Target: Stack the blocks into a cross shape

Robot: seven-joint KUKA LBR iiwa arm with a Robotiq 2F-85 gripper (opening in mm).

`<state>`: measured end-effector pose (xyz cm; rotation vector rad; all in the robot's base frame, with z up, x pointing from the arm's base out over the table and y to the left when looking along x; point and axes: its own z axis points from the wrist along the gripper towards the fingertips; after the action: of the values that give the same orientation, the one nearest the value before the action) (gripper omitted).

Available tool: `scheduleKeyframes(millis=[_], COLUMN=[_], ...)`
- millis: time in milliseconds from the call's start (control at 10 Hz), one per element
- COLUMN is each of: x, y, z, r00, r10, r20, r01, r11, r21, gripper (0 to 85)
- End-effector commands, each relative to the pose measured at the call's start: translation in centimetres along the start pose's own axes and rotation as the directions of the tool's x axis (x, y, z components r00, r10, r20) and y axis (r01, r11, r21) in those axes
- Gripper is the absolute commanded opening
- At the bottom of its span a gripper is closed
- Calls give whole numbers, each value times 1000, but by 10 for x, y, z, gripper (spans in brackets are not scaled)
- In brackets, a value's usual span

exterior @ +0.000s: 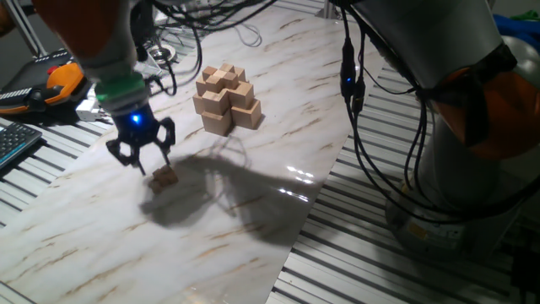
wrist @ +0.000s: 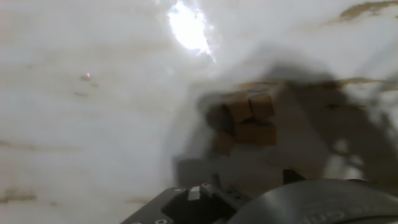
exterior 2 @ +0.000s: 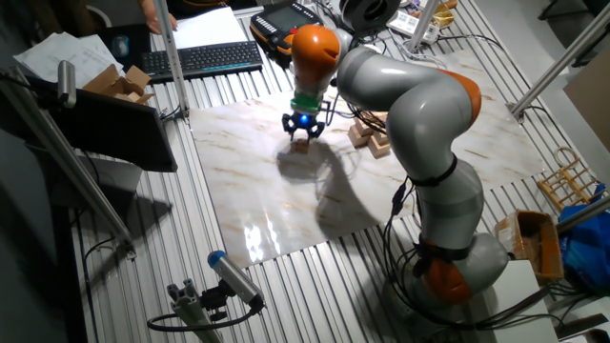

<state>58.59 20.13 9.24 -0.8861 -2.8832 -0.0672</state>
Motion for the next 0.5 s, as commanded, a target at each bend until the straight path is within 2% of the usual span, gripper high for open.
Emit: scheduleKeyframes(millis=[0, 400], x=[0, -1], y=[4, 10], z=[12, 31], r00=[989, 979], r10=[149, 201], r20=[14, 33], r01=[-149, -198], r11=[989, 978], r21=[-21, -60], gripper=[510, 510])
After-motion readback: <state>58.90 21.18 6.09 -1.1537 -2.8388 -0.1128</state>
